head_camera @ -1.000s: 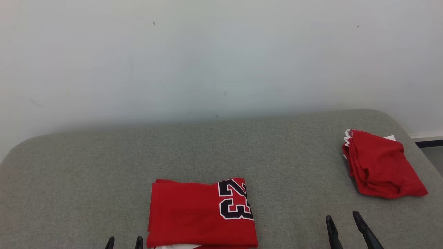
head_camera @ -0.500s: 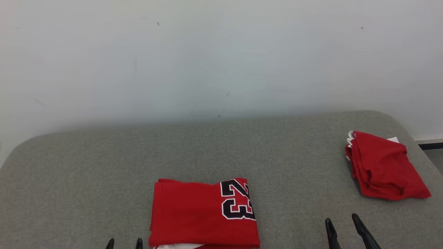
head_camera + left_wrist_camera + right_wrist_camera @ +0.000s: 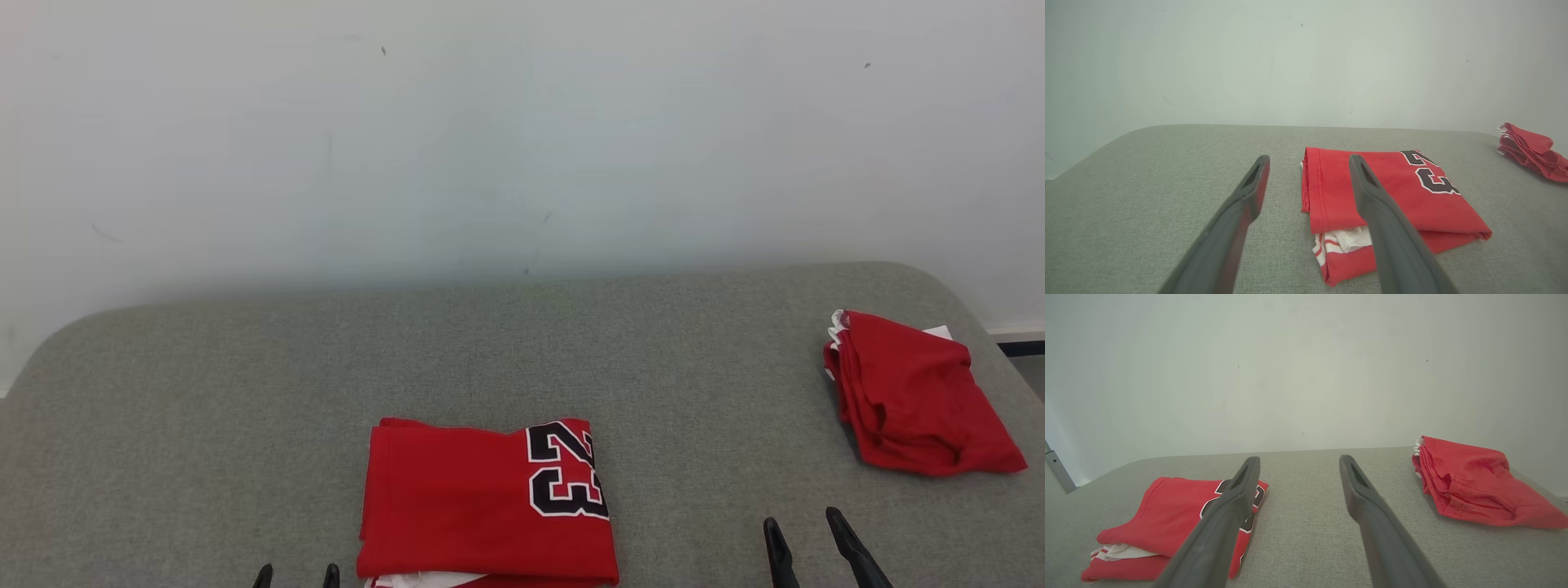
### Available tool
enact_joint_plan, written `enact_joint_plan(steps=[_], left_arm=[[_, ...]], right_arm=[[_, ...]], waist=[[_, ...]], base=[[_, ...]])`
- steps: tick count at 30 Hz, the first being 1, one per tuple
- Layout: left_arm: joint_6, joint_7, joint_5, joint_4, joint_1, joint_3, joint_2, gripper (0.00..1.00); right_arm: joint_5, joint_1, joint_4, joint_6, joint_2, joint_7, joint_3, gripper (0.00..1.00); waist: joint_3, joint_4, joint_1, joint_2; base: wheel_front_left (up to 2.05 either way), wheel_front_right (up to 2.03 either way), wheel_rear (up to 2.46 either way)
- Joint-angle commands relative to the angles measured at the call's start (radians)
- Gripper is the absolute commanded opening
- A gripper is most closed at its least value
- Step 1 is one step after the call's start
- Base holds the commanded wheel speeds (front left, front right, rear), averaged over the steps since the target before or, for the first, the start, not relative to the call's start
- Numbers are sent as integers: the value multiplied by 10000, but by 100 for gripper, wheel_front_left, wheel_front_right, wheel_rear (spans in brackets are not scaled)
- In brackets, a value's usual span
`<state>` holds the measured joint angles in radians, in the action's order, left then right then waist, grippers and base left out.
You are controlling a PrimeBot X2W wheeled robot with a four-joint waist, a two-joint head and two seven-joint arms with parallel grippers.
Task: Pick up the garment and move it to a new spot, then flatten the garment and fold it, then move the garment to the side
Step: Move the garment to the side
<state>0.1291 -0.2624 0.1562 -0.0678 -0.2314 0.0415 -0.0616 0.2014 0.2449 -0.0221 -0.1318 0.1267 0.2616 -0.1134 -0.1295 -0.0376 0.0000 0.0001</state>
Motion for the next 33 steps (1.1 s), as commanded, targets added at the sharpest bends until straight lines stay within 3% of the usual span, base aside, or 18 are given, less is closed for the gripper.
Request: enact_joint_plan(steps=[1, 15, 22, 27, 33], left_arm=[[10, -30, -111, -17, -39, -12, 46, 100], [10, -30, -73, 64, -8, 73, -34, 100], [11, -30, -39, 190, 121, 185, -128, 100], [11, -30, 8, 310, 250, 328, -245, 100], [11, -30, 80, 342, 344, 500, -387, 100]], right_arm=[[106, 40, 21, 29, 24, 38, -22, 100], [321, -48, 100, 29, -68, 38, -82, 100], [661, -453, 553, 29, 201, 39, -519, 100], [1345, -1100, 1400, 29, 586, 40, -1226, 100], [3094, -2225, 2674, 29, 1148, 39, -2249, 100]], waist=[[17, 26, 0, -1], [152, 178, 0, -1], [389, 370, 0, -1], [678, 621, 0, -1], [1017, 1026, 0, -1]], base=[[0, 0, 0], [0, 0, 0], [0, 0, 0], [0, 0, 0], [0, 0, 0]])
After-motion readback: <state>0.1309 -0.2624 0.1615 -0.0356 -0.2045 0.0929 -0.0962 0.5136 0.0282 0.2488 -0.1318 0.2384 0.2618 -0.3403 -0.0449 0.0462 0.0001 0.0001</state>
